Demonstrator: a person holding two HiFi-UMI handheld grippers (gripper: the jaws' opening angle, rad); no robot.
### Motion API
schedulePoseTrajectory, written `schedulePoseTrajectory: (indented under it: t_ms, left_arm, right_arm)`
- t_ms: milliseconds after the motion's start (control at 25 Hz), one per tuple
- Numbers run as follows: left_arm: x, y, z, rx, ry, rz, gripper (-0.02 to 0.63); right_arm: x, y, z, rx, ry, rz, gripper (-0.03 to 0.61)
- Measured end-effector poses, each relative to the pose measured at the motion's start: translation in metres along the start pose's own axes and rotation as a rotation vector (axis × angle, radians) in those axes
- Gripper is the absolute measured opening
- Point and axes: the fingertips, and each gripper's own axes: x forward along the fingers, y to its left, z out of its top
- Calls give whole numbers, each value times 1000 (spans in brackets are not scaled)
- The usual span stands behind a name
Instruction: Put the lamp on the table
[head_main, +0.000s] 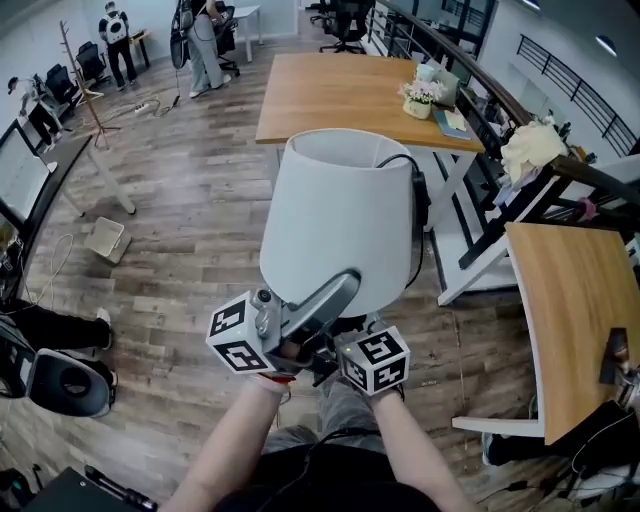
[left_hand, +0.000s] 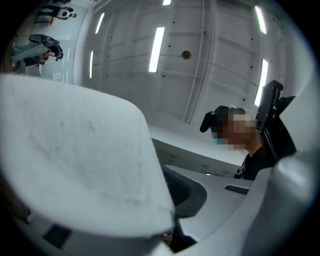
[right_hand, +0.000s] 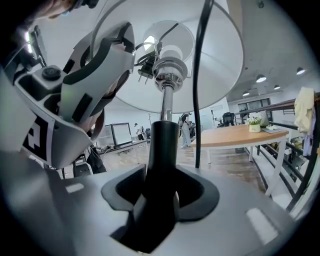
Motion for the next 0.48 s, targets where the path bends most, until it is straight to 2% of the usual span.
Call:
schedulePoseTrajectory:
  t_ms: [480]
  left_arm:
    - [85,165,29,62,1,32,17]
  right_arm:
    - [86,-154,62,-4,-11,77,187]
